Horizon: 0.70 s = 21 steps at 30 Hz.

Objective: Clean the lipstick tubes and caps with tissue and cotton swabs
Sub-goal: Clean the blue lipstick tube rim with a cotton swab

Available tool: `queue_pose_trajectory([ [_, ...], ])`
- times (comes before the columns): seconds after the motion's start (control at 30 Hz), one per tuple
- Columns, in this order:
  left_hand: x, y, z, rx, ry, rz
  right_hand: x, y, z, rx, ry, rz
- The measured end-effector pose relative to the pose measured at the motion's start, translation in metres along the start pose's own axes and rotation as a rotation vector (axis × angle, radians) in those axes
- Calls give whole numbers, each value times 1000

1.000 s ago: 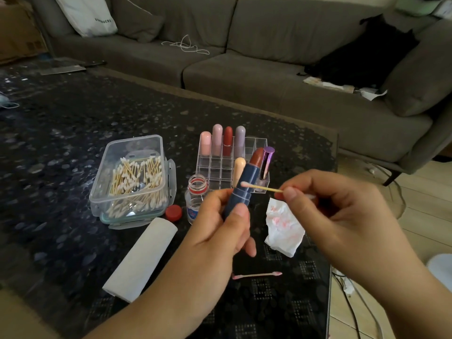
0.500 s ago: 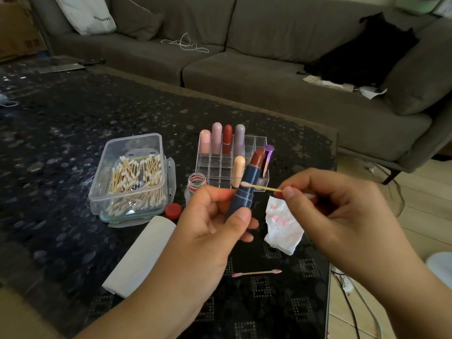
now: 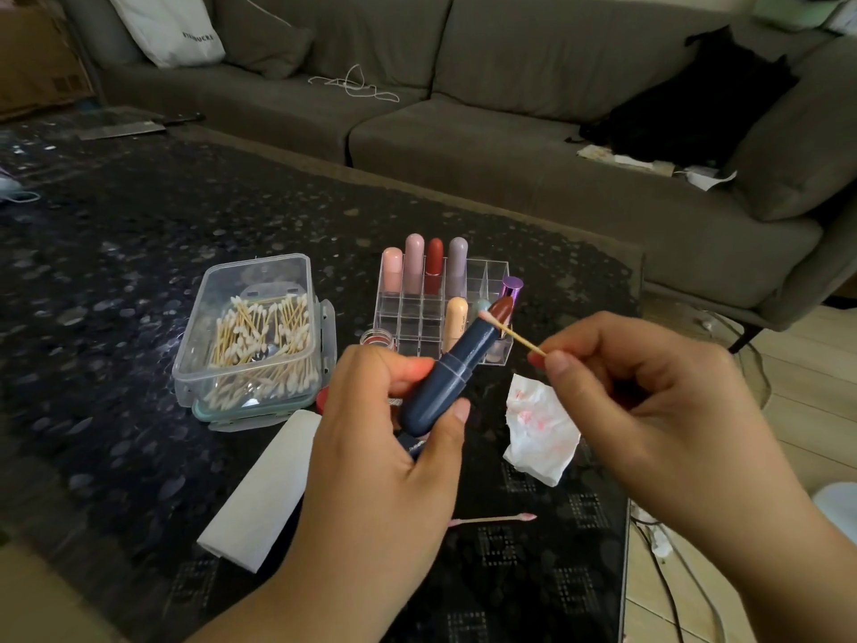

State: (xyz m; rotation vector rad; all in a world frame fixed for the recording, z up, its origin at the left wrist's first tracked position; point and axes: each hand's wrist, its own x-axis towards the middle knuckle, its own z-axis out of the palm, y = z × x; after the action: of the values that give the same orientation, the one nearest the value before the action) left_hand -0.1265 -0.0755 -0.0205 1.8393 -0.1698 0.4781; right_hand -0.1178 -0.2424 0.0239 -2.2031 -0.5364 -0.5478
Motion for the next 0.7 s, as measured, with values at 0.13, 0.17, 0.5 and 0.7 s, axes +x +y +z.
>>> queue_pose_trajectory([
  [0.13, 1, 0, 0, 163, 62, 177, -2, -4, 3, -5, -40, -51],
  [0.17, 2, 0, 0, 195, 74, 215, -2, -4, 3, -20, -23, -45],
  [0.5, 5, -1, -2, 344, 93, 420, -2, -5, 2, -45, 8, -22],
  [0.7, 5, -2, -1, 220, 72, 260, -4, -8, 6, -14, -78, -58],
])
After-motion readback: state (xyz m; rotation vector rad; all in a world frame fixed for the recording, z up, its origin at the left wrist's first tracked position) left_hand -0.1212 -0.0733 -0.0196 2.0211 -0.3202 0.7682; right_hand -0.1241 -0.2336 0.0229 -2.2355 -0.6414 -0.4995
